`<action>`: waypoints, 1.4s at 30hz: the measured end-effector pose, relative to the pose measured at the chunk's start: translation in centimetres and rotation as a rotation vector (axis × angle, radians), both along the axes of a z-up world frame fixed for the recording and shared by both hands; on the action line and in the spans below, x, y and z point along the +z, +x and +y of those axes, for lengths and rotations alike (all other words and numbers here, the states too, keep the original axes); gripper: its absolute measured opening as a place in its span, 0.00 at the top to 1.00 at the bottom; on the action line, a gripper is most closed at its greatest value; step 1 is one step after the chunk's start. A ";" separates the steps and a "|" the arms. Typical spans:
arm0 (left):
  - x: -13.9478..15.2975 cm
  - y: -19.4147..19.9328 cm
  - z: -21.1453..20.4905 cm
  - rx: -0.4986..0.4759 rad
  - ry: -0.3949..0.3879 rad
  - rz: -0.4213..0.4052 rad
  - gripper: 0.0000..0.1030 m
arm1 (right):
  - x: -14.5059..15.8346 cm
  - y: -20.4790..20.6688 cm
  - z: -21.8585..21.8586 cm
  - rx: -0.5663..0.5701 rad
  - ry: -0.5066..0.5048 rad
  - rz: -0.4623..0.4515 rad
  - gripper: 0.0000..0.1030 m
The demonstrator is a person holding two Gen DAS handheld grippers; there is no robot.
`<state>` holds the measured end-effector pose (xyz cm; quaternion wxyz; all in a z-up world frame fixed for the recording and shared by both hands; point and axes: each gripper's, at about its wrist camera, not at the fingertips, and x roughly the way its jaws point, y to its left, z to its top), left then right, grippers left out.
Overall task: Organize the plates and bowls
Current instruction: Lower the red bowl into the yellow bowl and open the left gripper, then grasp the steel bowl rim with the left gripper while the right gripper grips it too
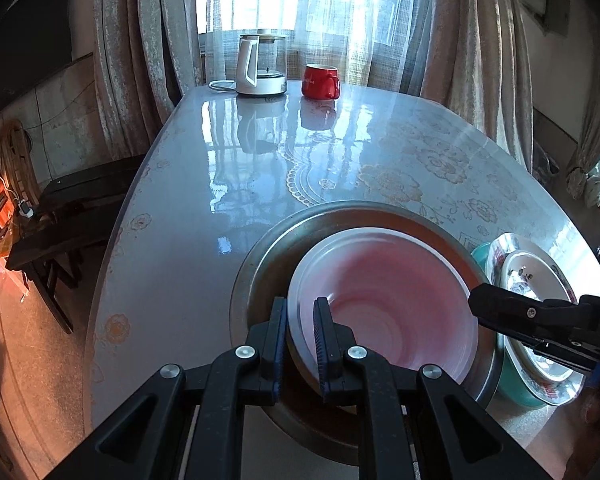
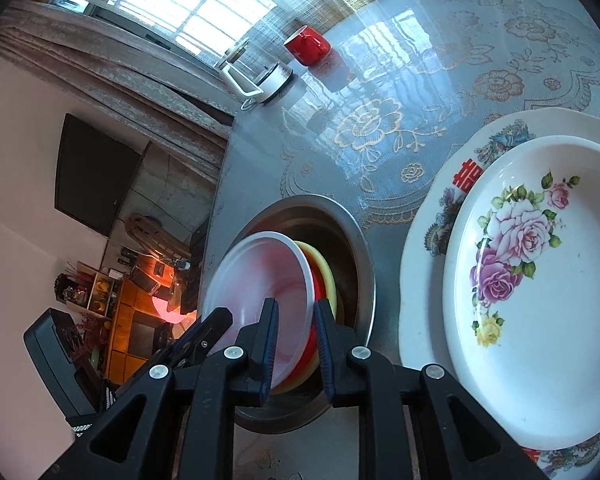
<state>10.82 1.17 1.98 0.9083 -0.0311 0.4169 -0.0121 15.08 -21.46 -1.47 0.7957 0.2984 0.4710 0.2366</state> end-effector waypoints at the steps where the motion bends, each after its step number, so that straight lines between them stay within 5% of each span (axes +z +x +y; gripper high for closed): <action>1: 0.0 0.1 0.0 0.000 0.002 -0.003 0.87 | 0.1 0.0 0.0 -0.002 0.001 -0.002 0.81; 13: 0.7 -0.2 0.6 0.015 -0.024 -0.026 0.78 | 1.4 0.3 0.1 -0.010 -0.040 -0.067 0.73; 22: 2.1 -1.9 3.5 0.103 -0.125 -0.093 0.44 | 1.8 -0.3 -1.7 -0.051 -0.033 -0.084 0.73; 29: 1.3 -2.9 6.6 0.187 -0.219 -0.079 0.27 | 1.8 -1.3 -2.7 -0.066 -0.051 -0.061 0.68; 37: -0.7 -3.4 7.5 0.191 -0.278 -0.017 0.27 | 1.7 -2.9 -2.4 -0.026 -0.066 -0.045 0.68; 42: -1.2 -3.5 7.6 0.165 -0.306 0.007 0.40 | 1.2 -3.2 -2.2 -0.022 -0.093 -0.016 0.68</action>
